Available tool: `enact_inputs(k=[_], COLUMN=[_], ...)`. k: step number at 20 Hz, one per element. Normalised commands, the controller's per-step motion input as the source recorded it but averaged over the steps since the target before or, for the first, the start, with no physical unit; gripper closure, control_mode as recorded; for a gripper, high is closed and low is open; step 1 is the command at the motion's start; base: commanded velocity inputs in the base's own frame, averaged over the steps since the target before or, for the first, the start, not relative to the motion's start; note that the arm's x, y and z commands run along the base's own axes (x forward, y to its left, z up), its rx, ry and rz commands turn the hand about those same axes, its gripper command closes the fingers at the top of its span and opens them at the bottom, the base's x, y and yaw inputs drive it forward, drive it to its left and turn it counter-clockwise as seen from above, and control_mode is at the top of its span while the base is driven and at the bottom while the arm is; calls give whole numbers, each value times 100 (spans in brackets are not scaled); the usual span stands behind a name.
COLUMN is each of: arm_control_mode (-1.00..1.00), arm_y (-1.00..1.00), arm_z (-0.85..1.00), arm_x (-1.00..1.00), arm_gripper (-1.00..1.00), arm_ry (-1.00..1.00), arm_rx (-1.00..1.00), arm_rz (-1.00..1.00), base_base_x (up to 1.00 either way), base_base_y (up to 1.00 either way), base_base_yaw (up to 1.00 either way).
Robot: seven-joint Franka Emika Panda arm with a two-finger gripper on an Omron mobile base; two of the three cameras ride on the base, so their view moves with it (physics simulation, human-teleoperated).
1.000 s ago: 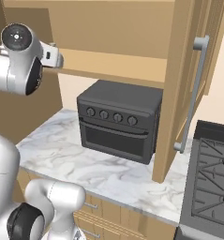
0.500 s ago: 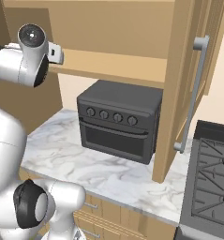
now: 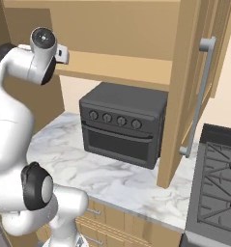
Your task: Move the shaker and mustard from the cabinet to the dining counter.
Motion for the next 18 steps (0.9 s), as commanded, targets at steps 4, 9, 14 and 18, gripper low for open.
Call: enact_inputs(k=[4,9,14,18], arm_control_mode=[-100,-100,-100,-100], arm_y=[7,5,13,14], arm_z=[-3,-3,-12,-12], arm_x=[53,50,44,31], arm_gripper=[-100,-100,-100,-100], arm_ry=[4,6,2,0], arm_rx=[0,0,0,0], arm_rz=[0,0,0,0], base_base_x=[0,0,0,0], base_base_y=[0,0,0,0], base_base_yaw=[0,0,0,0])
